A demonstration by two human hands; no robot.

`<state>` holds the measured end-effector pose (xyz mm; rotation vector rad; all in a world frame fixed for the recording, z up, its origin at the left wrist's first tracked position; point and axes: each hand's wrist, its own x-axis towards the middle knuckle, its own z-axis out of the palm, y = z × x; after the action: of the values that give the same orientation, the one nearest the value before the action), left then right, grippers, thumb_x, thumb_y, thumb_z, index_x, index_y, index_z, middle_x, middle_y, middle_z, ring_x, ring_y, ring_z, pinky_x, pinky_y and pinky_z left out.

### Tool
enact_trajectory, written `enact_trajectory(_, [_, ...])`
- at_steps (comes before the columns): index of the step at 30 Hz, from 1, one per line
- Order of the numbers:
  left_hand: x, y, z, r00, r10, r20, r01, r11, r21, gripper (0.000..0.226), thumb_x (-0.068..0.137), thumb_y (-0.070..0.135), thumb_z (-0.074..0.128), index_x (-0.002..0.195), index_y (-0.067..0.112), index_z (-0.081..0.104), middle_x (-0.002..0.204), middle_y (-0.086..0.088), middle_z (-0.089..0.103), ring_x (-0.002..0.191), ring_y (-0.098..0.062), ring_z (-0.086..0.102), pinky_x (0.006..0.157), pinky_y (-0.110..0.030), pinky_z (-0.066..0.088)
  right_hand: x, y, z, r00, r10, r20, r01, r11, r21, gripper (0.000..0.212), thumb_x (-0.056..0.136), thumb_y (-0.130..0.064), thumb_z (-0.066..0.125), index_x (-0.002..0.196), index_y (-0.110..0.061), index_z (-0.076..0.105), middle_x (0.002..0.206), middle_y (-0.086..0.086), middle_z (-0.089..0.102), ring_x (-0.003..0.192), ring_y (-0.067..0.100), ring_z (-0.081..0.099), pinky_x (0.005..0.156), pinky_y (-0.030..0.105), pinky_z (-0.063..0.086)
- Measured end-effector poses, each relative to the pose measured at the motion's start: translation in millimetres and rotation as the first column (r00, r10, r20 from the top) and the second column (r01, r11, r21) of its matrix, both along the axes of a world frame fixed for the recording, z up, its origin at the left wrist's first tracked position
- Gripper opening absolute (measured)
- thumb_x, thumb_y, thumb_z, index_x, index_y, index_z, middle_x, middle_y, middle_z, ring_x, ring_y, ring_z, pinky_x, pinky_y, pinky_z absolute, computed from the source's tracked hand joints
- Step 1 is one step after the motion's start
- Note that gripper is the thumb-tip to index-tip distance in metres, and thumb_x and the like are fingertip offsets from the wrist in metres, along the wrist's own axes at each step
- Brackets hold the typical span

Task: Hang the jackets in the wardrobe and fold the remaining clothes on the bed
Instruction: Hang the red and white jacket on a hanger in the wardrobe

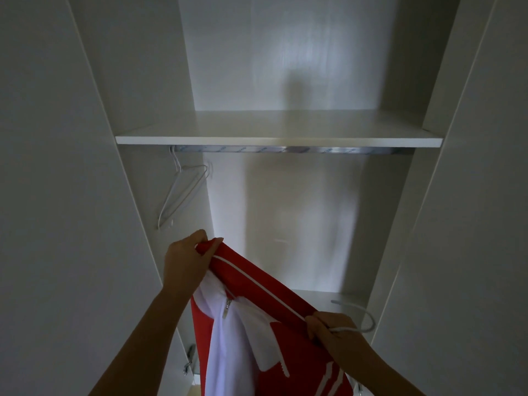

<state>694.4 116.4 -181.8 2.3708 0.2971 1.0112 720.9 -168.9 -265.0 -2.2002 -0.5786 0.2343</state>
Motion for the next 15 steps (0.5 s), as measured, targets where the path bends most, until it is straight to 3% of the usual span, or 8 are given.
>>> enact_trajectory(2, [3, -1, 1, 0.994, -0.034, -0.101, 0.027, 0.997, -0.072, 0.048, 0.075, 0.040, 0.075, 0.052, 0.012, 0.044, 0.049, -0.003, 0.048, 0.048, -0.016, 0.047, 0.055, -0.025, 0.040, 0, -8, 0, 1.000, 0.008, 0.000, -0.008, 0.999, 0.035, 0.044, 0.094, -0.032, 0.047, 0.052, -0.032, 0.058, 0.055, -0.012, 0.059, 0.057, -0.009, 0.056, 0.060, 0.009, 0.038])
enact_trajectory(4, [7, -4, 2, 0.988, -0.048, -0.149, 0.034, 0.994, -0.100, 0.049, 0.074, 0.039, 0.076, 0.050, 0.015, 0.040, 0.050, -0.001, 0.045, 0.050, -0.013, 0.043, 0.056, -0.021, 0.037, -4, -15, 5, 0.999, 0.036, 0.014, -0.038, 0.994, 0.099, 0.033, 0.095, -0.033, 0.049, 0.070, -0.045, 0.067, 0.075, -0.022, 0.067, 0.071, -0.006, 0.062, 0.064, 0.007, 0.043])
enact_trajectory(6, [7, -8, 2, 0.985, -0.055, -0.165, 0.053, 0.998, -0.016, 0.046, 0.080, 0.033, 0.073, 0.052, 0.020, 0.039, 0.052, 0.002, 0.048, 0.053, -0.013, 0.048, 0.061, -0.024, 0.042, -8, -14, 14, 0.997, 0.081, 0.000, -0.080, 0.987, 0.140, 0.033, 0.097, -0.027, 0.052, 0.080, -0.051, 0.068, 0.083, -0.026, 0.068, 0.076, -0.006, 0.063, 0.067, 0.007, 0.044])
enact_trajectory(9, [2, -12, 0, 0.992, -0.087, -0.095, 0.103, 0.978, 0.180, 0.044, 0.087, 0.027, 0.067, 0.055, 0.017, 0.039, 0.049, 0.000, 0.047, 0.048, -0.017, 0.048, 0.059, -0.028, 0.043, -12, -11, 17, 0.994, 0.106, -0.035, -0.101, 0.987, 0.123, 0.042, 0.096, -0.022, 0.054, 0.079, -0.058, 0.067, 0.081, -0.030, 0.067, 0.073, -0.009, 0.062, 0.064, 0.007, 0.044])
enact_trajectory(11, [-4, -16, 0, 0.991, -0.134, -0.023, 0.136, 0.964, 0.230, 0.050, 0.090, 0.042, 0.056, 0.053, 0.011, 0.043, 0.045, -0.003, 0.047, 0.042, -0.020, 0.047, 0.052, -0.027, 0.041, -12, -15, 20, 0.994, 0.106, -0.031, -0.101, 0.988, 0.116, 0.042, 0.096, -0.023, 0.053, 0.079, -0.058, 0.067, 0.085, -0.031, 0.067, 0.080, -0.010, 0.062, 0.069, 0.004, 0.043])
enact_trajectory(13, [-8, -21, 2, 0.984, -0.177, 0.037, 0.161, 0.951, 0.265, 0.066, 0.091, 0.060, 0.036, 0.051, 0.008, 0.046, 0.043, -0.001, 0.047, 0.039, -0.016, 0.045, 0.050, -0.018, 0.037, -10, -20, 24, 0.994, 0.102, -0.040, -0.097, 0.989, 0.111, 0.037, 0.096, -0.024, 0.052, 0.079, -0.052, 0.069, 0.088, -0.028, 0.068, 0.085, -0.009, 0.062, 0.072, 0.004, 0.043])
enact_trajectory(15, [-11, -24, 3, 0.967, -0.227, 0.113, 0.178, 0.925, 0.335, 0.069, 0.093, 0.060, 0.029, 0.049, 0.009, 0.044, 0.041, 0.003, 0.043, 0.037, -0.007, 0.036, 0.051, -0.008, 0.029, -12, -25, 28, 0.992, 0.114, -0.045, -0.109, 0.989, 0.102, 0.034, 0.096, -0.022, 0.052, 0.081, -0.047, 0.069, 0.089, -0.027, 0.068, 0.086, -0.008, 0.062, 0.074, 0.004, 0.043])
